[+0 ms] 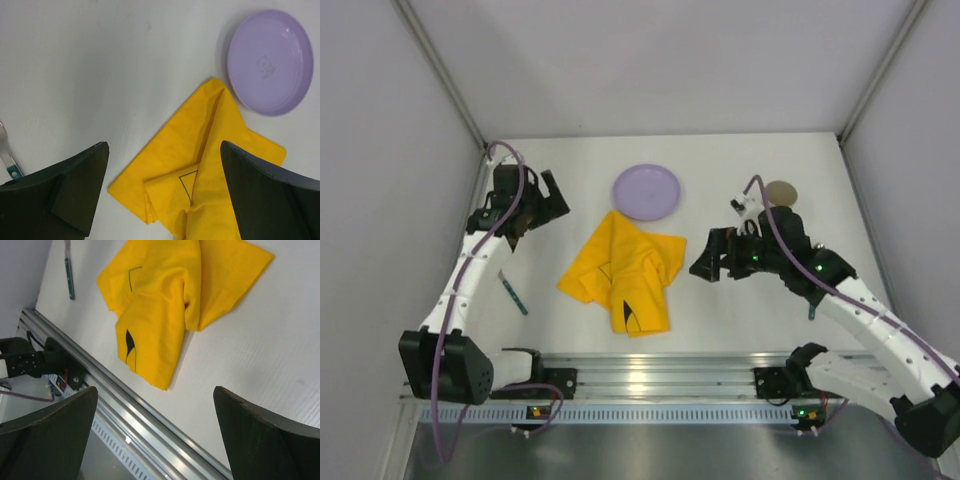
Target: Set the dinner table for one person
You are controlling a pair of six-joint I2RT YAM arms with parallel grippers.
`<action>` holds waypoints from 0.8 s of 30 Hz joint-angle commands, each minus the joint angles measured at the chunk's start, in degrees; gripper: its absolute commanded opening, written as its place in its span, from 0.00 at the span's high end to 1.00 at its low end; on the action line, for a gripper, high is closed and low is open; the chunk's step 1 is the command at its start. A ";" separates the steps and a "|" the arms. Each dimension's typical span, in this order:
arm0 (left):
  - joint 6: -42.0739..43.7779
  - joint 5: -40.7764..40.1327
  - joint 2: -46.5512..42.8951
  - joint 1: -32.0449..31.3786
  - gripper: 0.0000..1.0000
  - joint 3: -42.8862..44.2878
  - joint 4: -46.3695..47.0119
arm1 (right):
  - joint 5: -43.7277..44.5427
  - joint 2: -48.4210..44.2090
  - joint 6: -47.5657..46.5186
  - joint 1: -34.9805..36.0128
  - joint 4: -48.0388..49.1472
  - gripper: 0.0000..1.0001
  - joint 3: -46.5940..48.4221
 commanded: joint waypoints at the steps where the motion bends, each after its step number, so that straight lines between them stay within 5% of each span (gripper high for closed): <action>1: -2.32 1.01 -7.28 -0.66 0.02 -5.37 -4.68 | -4.36 4.68 -3.42 0.54 -0.82 0.00 4.70; 12: -8.13 1.53 -16.53 -0.92 0.02 -21.72 -8.20 | -7.68 27.97 -6.59 -3.06 1.99 0.00 12.80; 24: -15.68 -1.02 -11.00 -3.03 0.11 -25.77 -6.80 | -9.46 51.97 -1.14 -10.00 10.52 0.03 21.58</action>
